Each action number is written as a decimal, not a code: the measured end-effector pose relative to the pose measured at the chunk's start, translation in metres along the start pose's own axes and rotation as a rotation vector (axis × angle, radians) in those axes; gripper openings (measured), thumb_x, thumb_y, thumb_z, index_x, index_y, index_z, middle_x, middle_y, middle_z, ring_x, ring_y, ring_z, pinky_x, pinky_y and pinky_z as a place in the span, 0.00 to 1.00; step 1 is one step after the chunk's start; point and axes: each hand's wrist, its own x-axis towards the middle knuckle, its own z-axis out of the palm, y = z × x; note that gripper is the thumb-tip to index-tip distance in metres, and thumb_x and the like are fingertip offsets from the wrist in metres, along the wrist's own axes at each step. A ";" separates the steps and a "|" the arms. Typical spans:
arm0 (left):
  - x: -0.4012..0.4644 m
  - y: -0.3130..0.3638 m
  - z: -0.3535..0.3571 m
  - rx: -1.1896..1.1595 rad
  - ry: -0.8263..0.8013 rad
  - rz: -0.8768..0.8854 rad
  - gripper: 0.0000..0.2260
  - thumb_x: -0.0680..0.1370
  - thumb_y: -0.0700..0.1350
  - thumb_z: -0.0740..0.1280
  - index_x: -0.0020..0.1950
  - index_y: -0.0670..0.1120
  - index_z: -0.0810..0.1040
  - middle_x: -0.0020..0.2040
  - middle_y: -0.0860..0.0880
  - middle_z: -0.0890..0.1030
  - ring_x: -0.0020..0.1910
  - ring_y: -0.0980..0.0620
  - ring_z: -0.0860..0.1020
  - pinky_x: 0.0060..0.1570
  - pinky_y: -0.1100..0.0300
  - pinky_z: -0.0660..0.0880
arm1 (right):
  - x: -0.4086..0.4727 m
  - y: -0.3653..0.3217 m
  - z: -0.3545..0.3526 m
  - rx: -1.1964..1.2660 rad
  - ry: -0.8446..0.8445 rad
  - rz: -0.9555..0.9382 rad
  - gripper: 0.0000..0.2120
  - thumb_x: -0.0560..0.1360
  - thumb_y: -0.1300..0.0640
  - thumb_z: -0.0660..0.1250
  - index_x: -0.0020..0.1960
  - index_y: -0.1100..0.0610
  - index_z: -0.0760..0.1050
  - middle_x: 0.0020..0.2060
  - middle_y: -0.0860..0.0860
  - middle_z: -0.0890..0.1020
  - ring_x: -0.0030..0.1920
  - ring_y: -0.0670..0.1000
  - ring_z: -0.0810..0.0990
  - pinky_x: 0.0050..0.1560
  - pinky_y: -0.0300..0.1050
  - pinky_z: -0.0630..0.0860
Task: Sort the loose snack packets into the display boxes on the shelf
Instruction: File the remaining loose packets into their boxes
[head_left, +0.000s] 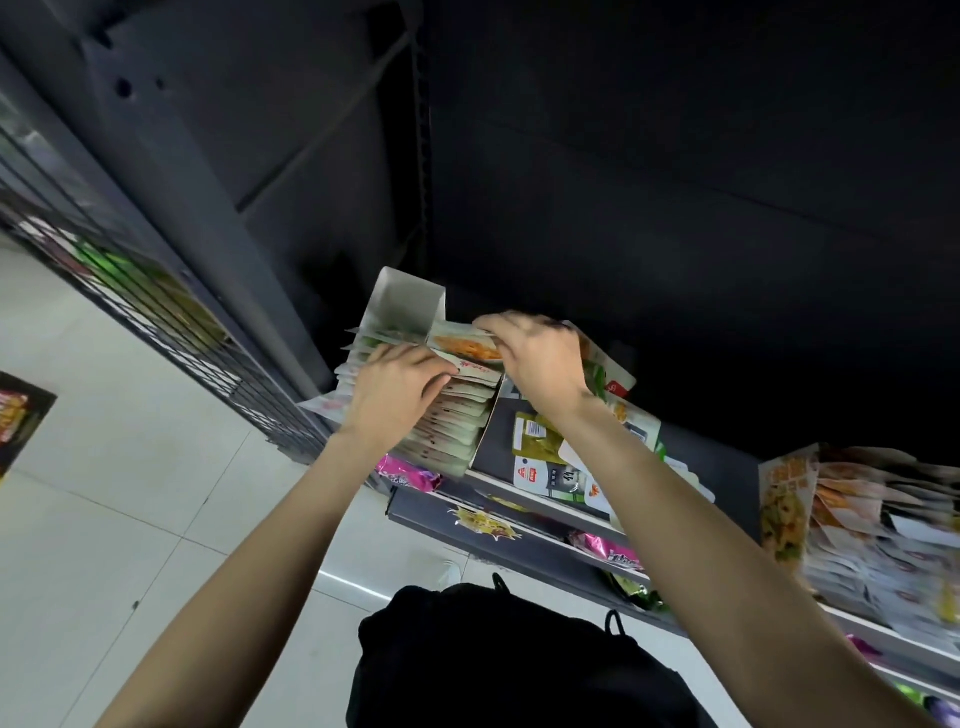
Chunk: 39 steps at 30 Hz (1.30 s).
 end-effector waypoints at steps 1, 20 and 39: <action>0.000 -0.001 0.002 -0.002 0.017 0.006 0.04 0.72 0.44 0.73 0.46 0.51 0.84 0.43 0.52 0.83 0.43 0.49 0.81 0.47 0.55 0.74 | 0.003 -0.001 0.000 -0.035 -0.055 0.013 0.15 0.66 0.67 0.72 0.50 0.53 0.81 0.37 0.49 0.83 0.31 0.54 0.81 0.25 0.43 0.75; -0.013 0.103 0.011 -0.295 0.305 0.075 0.10 0.73 0.49 0.62 0.50 0.45 0.73 0.43 0.48 0.78 0.44 0.53 0.72 0.44 0.63 0.66 | -0.125 0.045 -0.020 0.173 -0.089 0.634 0.11 0.78 0.62 0.63 0.58 0.57 0.79 0.53 0.53 0.82 0.50 0.52 0.81 0.49 0.50 0.80; 0.019 0.138 0.125 -0.383 -0.301 -0.011 0.11 0.75 0.44 0.70 0.57 0.51 0.81 0.53 0.52 0.82 0.49 0.53 0.80 0.55 0.51 0.76 | -0.179 0.094 -0.073 -0.287 -0.794 0.484 0.32 0.75 0.71 0.56 0.73 0.44 0.63 0.61 0.49 0.78 0.53 0.53 0.81 0.50 0.47 0.78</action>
